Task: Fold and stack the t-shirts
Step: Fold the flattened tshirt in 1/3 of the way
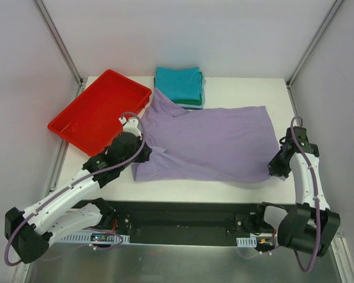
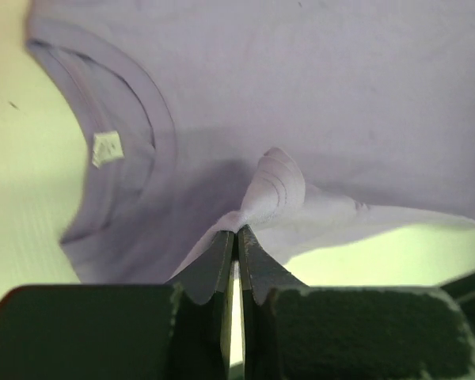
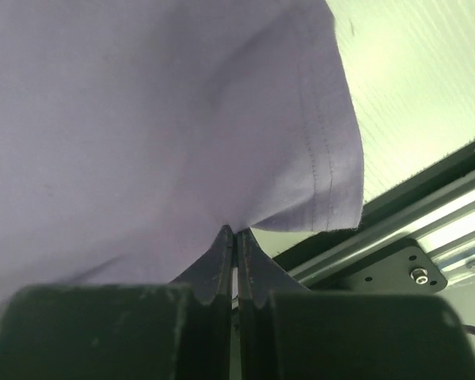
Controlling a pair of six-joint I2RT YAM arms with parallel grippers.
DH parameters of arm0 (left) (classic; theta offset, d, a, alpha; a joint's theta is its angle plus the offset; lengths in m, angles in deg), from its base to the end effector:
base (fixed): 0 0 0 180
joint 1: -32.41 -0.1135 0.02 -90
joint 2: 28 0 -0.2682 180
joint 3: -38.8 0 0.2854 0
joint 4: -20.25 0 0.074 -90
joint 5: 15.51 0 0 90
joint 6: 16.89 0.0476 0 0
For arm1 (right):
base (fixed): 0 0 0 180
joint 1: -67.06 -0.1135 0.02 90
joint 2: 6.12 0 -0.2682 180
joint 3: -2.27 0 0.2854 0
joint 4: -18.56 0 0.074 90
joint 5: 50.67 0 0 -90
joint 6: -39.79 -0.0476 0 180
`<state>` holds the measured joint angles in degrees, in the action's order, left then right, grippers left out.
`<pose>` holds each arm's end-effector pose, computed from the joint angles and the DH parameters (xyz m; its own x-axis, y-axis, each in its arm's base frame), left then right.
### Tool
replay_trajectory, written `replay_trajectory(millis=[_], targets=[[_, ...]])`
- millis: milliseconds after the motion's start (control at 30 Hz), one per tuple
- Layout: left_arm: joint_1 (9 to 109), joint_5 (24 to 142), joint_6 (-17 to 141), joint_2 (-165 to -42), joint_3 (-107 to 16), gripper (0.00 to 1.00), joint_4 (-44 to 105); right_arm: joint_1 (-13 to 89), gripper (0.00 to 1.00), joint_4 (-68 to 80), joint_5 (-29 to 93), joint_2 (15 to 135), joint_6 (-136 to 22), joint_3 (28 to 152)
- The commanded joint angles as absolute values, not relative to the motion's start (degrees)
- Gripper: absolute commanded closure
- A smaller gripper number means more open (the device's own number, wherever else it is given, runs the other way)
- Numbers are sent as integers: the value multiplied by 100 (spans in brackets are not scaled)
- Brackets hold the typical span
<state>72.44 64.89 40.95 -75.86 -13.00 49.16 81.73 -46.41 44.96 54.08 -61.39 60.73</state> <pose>0.1846 -0.1447 0.2809 -0.5496 -0.2238 -0.8049 0.2668 0.8660 -0.4229 0.2116 -0.0602 0.2261 -0.8156 0.4130 -0.4054 0.4563 0.8897 -0.0117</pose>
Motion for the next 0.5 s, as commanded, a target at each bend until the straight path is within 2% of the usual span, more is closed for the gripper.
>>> replay_trajectory(millis=[0, 200, 367, 467], targets=[[7153, 5333, 4735, -8238, -1833, 100, 4373, 7945, 100, -4692, 4592, 6127, -5917, 6792], [6836, 5612, 5394, -9250, -2325, 100, 3724, 7822, 100, -4429, 4531, 7288, -5777, 7768], [6335, 6349, 5676, -10365, -2966, 100, 3661, 7769, 100, -4244, 4364, 8202, -5750, 8339], [6168, 6412, 5825, -11025, -3318, 100, 3722, 7751, 99, -4218, 4398, 8633, -5741, 8664]])
